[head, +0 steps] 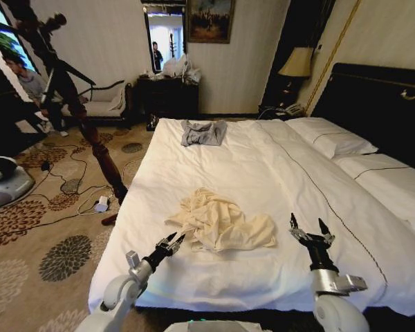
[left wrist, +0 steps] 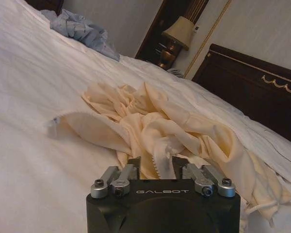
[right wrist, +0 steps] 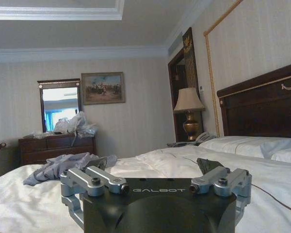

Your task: Pick up the clothes from the bed and hang them on the clothes hanger.

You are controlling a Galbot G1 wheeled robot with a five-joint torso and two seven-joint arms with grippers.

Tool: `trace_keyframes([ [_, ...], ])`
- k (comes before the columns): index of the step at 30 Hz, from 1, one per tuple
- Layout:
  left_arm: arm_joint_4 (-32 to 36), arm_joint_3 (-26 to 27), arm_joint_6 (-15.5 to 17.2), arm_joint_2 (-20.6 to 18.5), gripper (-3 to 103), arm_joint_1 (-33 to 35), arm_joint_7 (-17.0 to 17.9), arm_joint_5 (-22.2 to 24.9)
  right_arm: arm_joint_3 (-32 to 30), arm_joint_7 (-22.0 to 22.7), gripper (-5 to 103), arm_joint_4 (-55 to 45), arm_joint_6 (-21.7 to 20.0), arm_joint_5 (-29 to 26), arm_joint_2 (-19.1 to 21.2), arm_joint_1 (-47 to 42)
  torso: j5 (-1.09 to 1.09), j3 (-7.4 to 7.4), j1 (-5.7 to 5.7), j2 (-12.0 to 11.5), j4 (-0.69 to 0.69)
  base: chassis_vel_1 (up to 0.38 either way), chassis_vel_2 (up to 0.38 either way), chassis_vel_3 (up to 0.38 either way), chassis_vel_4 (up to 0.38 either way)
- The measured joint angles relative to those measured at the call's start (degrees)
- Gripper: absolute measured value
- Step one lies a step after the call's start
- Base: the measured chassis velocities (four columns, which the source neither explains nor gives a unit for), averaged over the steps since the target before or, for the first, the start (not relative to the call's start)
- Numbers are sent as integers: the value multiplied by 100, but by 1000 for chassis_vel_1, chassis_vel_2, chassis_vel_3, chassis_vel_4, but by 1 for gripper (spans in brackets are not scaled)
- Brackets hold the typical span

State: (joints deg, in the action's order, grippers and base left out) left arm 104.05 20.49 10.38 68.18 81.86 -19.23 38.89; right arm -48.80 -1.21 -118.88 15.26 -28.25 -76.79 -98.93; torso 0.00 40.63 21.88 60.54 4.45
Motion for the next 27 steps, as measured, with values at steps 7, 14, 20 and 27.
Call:
trace_keyframes([
  [7,-249,-59,6,374,19,-159,1,-92,61,2,100,50,29,118,-66,-20,0,0,0,0,0,0,0,0,0],
  [14,106,59,5,353,2,-58,23,-37,115,2,100,80,70,168,-101,-42,-1,0,0,0,0,0,0,0,0],
  [20,1334,745,62,-282,2,-18,385,625,162,16,100,98,84,168,-98,-24,-1,0,0,0,-2,0,0,0,0],
  [27,2961,2331,459,-954,2,-865,1449,2671,262,22,100,135,91,188,-87,10,0,0,0,0,1,0,0,0,0],
])
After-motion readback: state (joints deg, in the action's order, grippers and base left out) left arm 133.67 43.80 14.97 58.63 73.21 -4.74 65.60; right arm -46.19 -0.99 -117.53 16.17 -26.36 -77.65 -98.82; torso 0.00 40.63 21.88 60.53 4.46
